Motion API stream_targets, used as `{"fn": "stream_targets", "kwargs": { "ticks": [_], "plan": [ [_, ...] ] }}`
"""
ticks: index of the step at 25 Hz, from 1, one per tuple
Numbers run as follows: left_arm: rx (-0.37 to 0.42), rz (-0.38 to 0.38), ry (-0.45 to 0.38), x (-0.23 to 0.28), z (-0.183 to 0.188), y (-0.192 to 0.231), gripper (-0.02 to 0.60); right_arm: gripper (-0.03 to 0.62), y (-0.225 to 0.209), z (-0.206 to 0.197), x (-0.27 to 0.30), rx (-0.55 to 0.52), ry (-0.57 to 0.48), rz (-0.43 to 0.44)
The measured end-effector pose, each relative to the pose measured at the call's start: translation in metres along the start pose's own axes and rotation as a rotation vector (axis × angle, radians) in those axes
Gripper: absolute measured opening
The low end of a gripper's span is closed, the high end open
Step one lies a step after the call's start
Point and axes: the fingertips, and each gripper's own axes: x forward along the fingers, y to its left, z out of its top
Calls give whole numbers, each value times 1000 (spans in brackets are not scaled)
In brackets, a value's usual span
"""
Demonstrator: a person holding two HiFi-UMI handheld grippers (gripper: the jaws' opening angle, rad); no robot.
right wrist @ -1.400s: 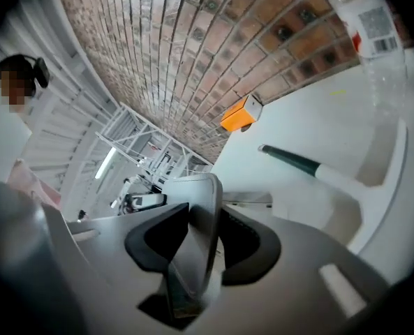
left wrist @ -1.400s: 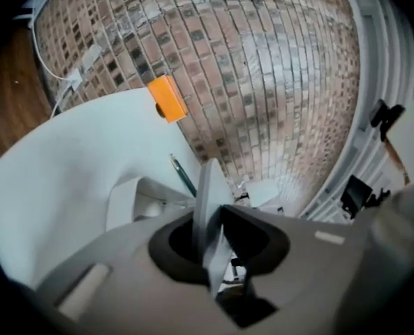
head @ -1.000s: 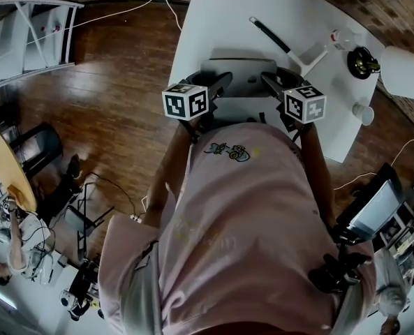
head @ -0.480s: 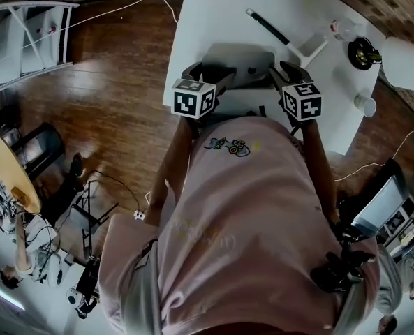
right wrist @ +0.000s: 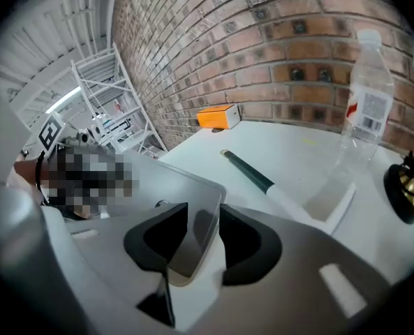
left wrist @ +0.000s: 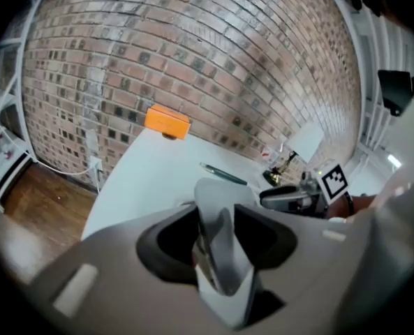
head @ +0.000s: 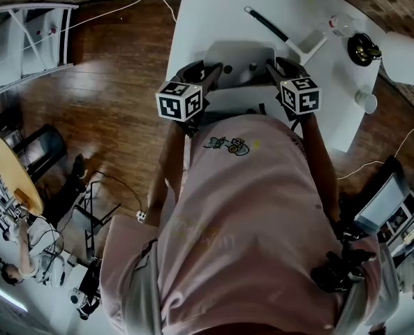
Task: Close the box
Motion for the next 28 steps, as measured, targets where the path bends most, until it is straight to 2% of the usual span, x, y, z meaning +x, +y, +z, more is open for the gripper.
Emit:
{"fn": "stream_targets", "kwargs": {
  "ticks": [2, 4, 8, 10, 12, 15, 18, 19, 24, 26, 28],
  "plan": [
    [28, -11, -51, -5, 9, -4, 114, 144, 0, -1, 2, -37, -4, -7],
    [34, -52, -112, -9, 17, -12, 97, 144, 1, -3, 2, -58, -10, -11],
    [-26, -212, -218, -18, 31, -35, 69, 144, 0, -5, 1, -33, -27, 1],
    [-55, -268, -250, -22, 38, -43, 56, 142, 4, -5, 1, -45, -26, 30],
    [-36, -314, -267, -28, 44, -53, 44, 140, 10, -2, -2, -62, -41, 63],
    [0, -395, -292, -45, 57, -70, 44, 145, 15, 12, -17, -40, -123, 125],
    [-1, -482, -339, -73, 77, -89, 44, 177, 24, 23, -30, 17, -184, 269],
    [-14, -518, -363, -83, 83, -94, 44, 203, 31, 26, -34, 41, -197, 338],
    [-116, -678, -484, -126, 109, -111, 46, 249, 76, 48, -74, 168, -309, 731],
    [-164, -691, -515, -132, 112, -106, 44, 245, 89, 51, -83, 160, -324, 797],
    [-202, -637, -510, -124, 106, -91, 44, 153, 93, 49, -81, 128, -302, 771]
  ]
}}
